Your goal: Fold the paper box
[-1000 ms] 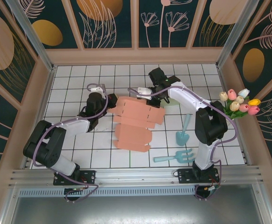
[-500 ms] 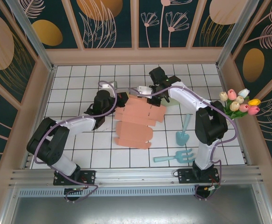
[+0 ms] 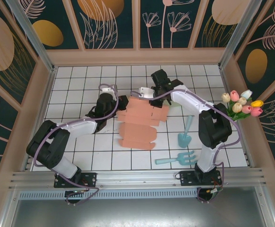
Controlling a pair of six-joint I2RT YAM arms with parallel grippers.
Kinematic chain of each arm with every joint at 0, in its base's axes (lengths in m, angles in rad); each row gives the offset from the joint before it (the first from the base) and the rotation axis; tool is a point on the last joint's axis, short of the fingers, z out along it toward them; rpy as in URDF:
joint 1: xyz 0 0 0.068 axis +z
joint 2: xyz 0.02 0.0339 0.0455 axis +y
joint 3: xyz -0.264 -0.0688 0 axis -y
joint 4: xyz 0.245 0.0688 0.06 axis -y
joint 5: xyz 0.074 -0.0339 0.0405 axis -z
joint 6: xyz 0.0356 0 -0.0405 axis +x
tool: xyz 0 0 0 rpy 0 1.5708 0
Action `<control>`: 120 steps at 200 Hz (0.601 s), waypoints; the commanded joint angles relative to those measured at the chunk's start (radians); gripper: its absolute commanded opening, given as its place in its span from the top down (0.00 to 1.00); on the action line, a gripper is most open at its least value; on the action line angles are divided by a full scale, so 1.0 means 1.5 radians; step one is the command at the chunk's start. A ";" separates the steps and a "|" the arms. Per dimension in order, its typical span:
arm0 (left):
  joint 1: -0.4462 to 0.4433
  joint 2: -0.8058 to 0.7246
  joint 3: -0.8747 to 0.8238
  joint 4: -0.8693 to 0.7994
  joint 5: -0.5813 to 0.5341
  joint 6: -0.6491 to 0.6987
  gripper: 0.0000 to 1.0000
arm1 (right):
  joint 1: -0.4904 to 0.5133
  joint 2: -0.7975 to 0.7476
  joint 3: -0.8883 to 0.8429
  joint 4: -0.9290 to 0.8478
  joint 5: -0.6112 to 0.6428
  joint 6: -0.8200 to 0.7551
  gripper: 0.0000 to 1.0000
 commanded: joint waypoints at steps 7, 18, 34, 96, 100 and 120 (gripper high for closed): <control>0.002 -0.010 -0.078 -0.042 -0.069 0.005 0.89 | 0.002 -0.058 -0.023 0.067 0.019 0.004 1.00; 0.006 -0.006 -0.090 -0.043 -0.076 0.004 0.88 | 0.002 -0.061 -0.028 0.075 0.020 0.003 1.00; 0.009 0.006 -0.097 -0.042 -0.079 0.002 0.89 | 0.003 -0.060 -0.029 0.078 0.022 0.003 1.00; 0.036 -0.032 -0.126 -0.049 -0.155 -0.006 0.89 | 0.004 -0.047 -0.025 0.068 0.039 -0.001 1.00; 0.039 -0.035 -0.127 -0.050 -0.158 -0.005 0.89 | 0.004 -0.045 -0.024 0.068 0.040 -0.001 1.00; 0.052 -0.026 -0.124 -0.049 -0.145 -0.003 0.89 | 0.004 -0.045 -0.022 0.063 0.036 -0.002 1.00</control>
